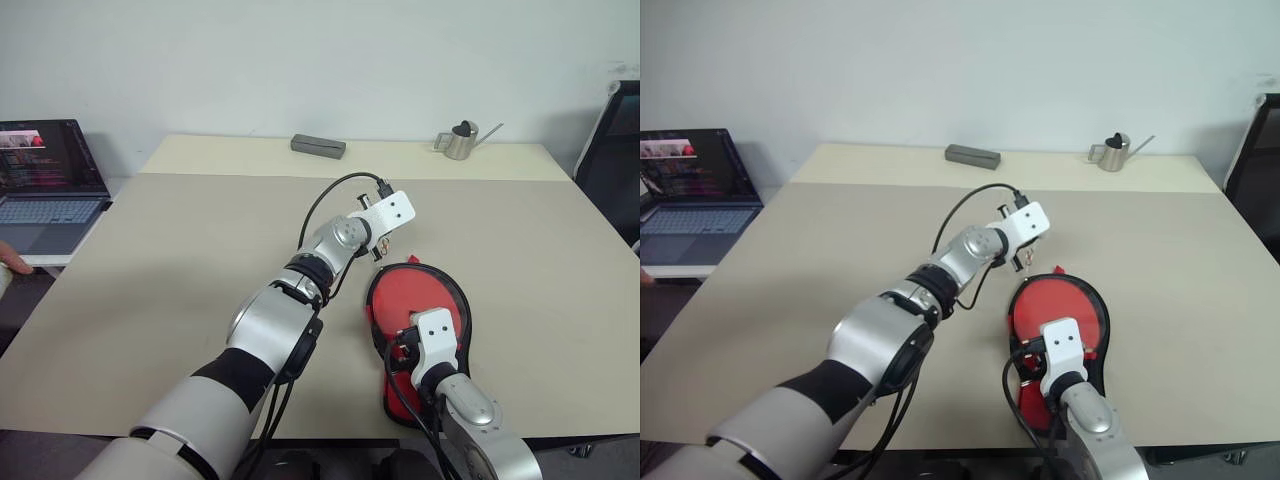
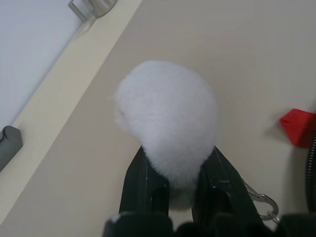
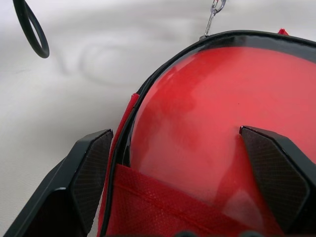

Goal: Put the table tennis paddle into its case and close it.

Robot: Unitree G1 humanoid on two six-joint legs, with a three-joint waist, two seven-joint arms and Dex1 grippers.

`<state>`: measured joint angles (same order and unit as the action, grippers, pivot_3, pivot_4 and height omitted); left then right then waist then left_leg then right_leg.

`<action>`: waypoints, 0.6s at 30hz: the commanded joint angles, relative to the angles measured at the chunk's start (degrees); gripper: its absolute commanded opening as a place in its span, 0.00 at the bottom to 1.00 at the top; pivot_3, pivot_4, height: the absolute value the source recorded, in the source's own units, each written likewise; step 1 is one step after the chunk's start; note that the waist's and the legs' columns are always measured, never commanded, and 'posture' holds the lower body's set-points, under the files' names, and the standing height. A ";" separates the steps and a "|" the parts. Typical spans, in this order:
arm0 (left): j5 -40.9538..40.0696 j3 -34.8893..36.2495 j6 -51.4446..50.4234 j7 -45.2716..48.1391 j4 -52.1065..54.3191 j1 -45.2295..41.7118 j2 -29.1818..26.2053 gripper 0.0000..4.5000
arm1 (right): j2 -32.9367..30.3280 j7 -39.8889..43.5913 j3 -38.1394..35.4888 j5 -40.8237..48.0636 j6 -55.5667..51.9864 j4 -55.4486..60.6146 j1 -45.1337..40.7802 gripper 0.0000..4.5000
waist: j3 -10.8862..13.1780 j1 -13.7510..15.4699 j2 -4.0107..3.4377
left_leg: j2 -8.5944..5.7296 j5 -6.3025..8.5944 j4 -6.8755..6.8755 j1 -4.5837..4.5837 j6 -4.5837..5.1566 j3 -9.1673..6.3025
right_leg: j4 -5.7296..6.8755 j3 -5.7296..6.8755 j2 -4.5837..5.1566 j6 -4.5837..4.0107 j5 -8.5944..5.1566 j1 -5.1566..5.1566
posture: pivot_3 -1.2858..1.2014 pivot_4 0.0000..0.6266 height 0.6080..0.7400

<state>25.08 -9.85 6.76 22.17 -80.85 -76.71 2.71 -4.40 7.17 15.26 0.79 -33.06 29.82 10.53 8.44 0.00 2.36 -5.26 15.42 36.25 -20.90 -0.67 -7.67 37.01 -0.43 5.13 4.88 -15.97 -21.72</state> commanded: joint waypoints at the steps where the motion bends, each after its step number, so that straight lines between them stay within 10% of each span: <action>1: 0.13 -0.44 0.26 2.60 1.40 -0.59 0.58 0.06 | -0.24 -0.06 0.29 0.44 -5.42 -7.34 2.69 1.00 | -0.01 0.00 0.00 | 0.00 0.00 0.00 0.00 0.00 0.00 | 0.00 0.00 0.00 0.00 0.00 0.00 | 0.52 0.24 1.00; 4: -0.36 0.00 -0.31 4.42 1.42 0.31 0.55 0.06 | -0.07 0.09 0.33 0.47 -5.15 -8.08 1.95 1.00 | -0.03 -0.08 -0.01 | 0.00 0.00 0.01 0.01 0.00 0.01 | 0.01 0.00 0.00 0.00 0.00 0.00 | 0.52 0.24 1.00; 15: -1.66 1.17 -0.91 7.37 1.65 1.50 0.32 0.95 | -0.10 0.86 0.40 0.65 -4.47 -10.28 -0.13 1.00 | -0.06 -0.21 -0.03 | 0.02 0.07 0.47 0.10 0.13 -0.03 | 0.20 0.02 -0.03 0.02 0.01 0.05 | 0.52 0.24 1.00; 18: -3.21 2.87 -1.02 8.42 1.80 1.17 0.04 1.00 | -0.36 1.27 0.32 0.71 -4.32 -10.85 -0.82 1.00 | -0.06 -0.23 -0.03 | 0.03 0.07 0.58 0.10 0.13 -0.05 | 0.23 0.04 -0.05 0.02 0.02 0.09 | 0.52 0.24 1.00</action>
<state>23.73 -8.35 5.43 29.91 -80.84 -74.71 2.69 -4.20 7.50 15.18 0.82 -33.04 26.71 7.65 8.38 -0.23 2.33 -5.23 15.50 36.86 -20.80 -0.54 -7.72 37.24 -0.39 5.07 4.90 -15.95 -21.63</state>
